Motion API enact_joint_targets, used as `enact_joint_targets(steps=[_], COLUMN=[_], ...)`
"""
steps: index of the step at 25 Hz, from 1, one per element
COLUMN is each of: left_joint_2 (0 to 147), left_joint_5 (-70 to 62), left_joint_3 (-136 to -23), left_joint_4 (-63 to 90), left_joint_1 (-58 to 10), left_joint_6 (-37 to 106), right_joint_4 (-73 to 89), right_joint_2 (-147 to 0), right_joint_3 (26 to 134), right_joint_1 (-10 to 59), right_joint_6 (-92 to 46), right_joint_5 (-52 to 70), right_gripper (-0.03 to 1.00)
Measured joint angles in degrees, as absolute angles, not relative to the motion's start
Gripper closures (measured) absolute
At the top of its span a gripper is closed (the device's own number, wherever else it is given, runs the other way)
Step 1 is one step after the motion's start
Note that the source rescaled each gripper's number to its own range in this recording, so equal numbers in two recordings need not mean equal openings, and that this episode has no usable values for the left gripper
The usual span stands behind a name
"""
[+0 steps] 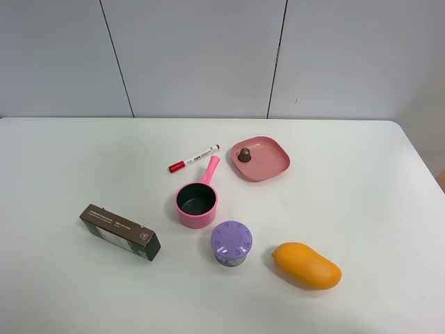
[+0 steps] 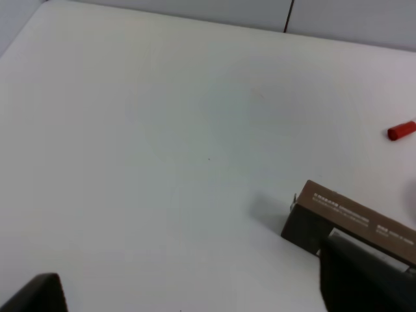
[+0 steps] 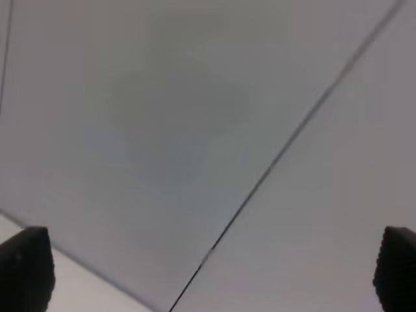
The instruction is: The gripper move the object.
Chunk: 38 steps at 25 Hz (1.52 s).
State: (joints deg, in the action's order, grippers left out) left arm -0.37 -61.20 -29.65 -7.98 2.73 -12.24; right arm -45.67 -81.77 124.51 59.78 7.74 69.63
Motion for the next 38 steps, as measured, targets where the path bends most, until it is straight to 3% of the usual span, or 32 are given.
enact_joint_targets(steps=[9,22,28,34,38], left_joint_2=[-0.4,-0.4,-0.4,-0.4,-0.4], left_joint_5=[-61.2,-61.2,-61.2,-61.2,-61.2], left_joint_3=[-29.6,-29.6,-29.6,-29.6,-29.6], left_joint_4=[-8.0,-8.0,-8.0,-8.0,-8.0], left_joint_1=[2.7,2.7,2.7,2.7,2.7], left_joint_6=[-12.2,-12.2,-12.2,-12.2,-12.2], right_joint_4=[-46.6,-43.8,-36.0,-24.4,-17.9], right_joint_2=[-66.8,-63.9,-54.1,-38.6,-25.2], right_joint_3=[124.5,122.2,106.4,79.4,60.3], right_joint_1=[59.8,59.0,44.6,22.4,11.8], right_joint_6=[0.0,-6.1,-5.3,-1.2,-0.3], right_joint_5=[69.8,69.8,69.8,69.4,63.7], right_gripper=[-0.03,-0.03,-0.03,-0.03,-0.03])
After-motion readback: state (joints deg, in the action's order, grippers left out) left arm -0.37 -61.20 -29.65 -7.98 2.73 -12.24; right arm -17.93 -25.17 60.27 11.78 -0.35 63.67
